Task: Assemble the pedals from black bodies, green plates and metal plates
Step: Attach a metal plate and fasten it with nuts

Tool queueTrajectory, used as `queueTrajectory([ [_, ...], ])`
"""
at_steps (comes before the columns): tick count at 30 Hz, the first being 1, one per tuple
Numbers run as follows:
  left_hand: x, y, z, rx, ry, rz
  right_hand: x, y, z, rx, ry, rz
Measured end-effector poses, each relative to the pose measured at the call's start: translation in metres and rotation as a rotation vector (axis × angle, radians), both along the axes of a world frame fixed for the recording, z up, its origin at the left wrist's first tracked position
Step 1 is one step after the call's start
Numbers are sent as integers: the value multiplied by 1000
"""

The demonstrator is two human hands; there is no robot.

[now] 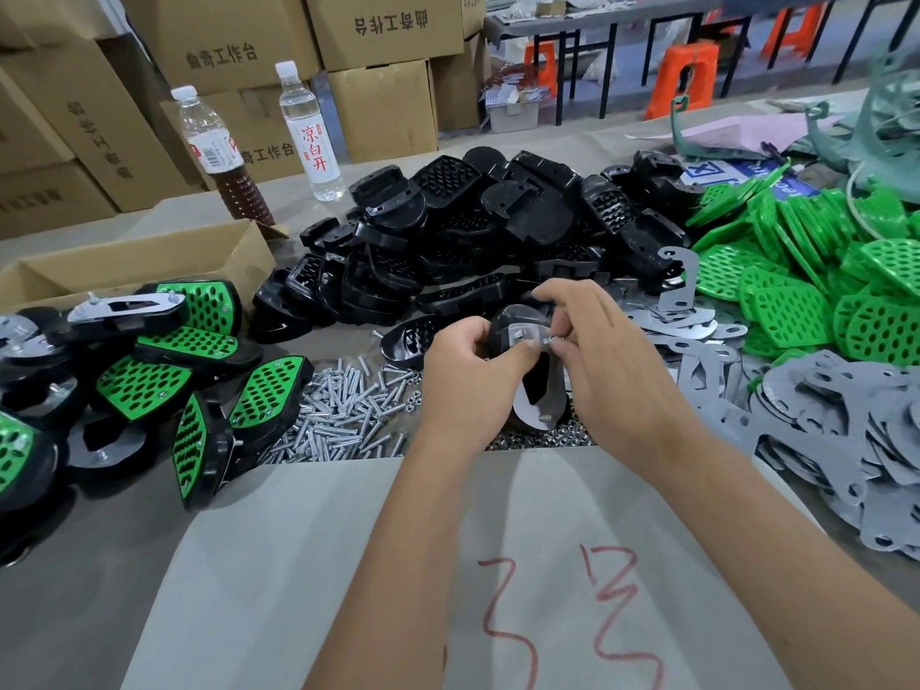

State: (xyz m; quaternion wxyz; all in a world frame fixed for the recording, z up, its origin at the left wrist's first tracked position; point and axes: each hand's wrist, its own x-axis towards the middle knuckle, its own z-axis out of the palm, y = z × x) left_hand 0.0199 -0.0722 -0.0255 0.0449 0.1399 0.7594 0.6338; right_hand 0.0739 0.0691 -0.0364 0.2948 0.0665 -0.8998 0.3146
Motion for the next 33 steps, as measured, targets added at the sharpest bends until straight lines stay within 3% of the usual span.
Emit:
queueTrajectory([
  [10, -2, -7, 4, 48, -13, -83, -1, -3, -2, -60, 1, -49],
  [15, -5, -11, 5, 55, -33, 10, -1, -10, -4, -270, -19, -125],
  [18, -13, -17, 3, 92, -25, 217, 2, -5, -3, -107, -46, -72],
  [22, -24, -26, -1, 200, -51, 404, 5, -8, -3, 177, -247, 256],
  [33, -20, -23, 0, 291, -189, 366, 2, -15, 1, 140, -350, 355],
])
